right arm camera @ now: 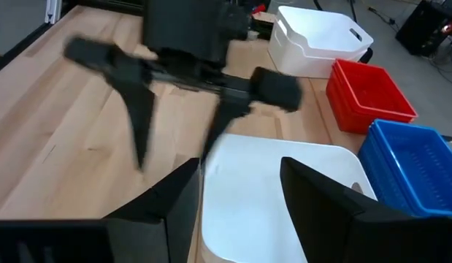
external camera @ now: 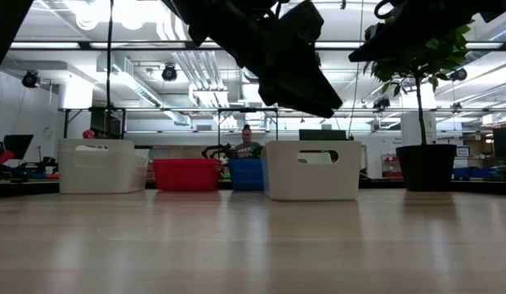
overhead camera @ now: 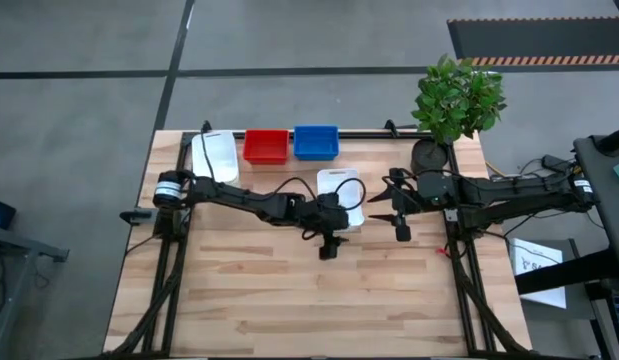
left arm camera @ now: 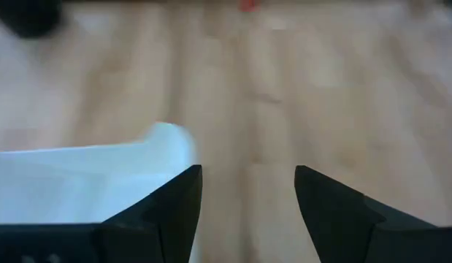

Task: Stack baskets by color
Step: Stack the bottom white bin on the white bins

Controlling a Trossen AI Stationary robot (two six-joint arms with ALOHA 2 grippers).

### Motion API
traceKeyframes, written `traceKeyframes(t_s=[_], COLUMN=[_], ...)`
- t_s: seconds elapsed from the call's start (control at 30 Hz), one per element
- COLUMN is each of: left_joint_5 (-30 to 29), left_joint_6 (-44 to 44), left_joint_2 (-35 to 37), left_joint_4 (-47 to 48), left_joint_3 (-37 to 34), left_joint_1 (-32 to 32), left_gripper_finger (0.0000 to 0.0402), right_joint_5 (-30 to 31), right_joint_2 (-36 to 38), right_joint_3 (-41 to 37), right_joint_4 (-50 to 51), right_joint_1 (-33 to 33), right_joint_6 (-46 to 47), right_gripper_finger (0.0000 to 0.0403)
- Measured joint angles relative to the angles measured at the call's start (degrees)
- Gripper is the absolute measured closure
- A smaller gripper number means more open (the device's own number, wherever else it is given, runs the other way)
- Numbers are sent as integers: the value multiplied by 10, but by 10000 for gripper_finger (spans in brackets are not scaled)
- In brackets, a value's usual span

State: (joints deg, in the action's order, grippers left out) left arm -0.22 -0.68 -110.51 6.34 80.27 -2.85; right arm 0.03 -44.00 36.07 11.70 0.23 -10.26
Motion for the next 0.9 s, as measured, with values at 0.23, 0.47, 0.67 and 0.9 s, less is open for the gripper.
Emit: traceKeyframes(t_s=[0.23, 0.47, 0.67, 0.9], left_joint_5=[-62, -60, -60, -29], left_joint_6=[19, 24, 8, -19], left_joint_2=[-19, -64, -68, -79], left_joint_4=[-55, -96, -99, -109], left_joint_3=[1, 4, -2, -12], left_joint_1=[1, 6, 14, 25], left_gripper_finger=[198, 198, 217, 273], right_joint_5=[0, 0, 0, 0], right_joint_2=[-1, -1, -1, -1], right_joint_3=[-10, -13, -13, -14], right_joint_4=[7, 4, 4, 2], right_joint_1=[0, 0, 0, 0], right_joint_6=[26, 22, 21, 21], right_gripper_finger=[220, 220, 220, 220])
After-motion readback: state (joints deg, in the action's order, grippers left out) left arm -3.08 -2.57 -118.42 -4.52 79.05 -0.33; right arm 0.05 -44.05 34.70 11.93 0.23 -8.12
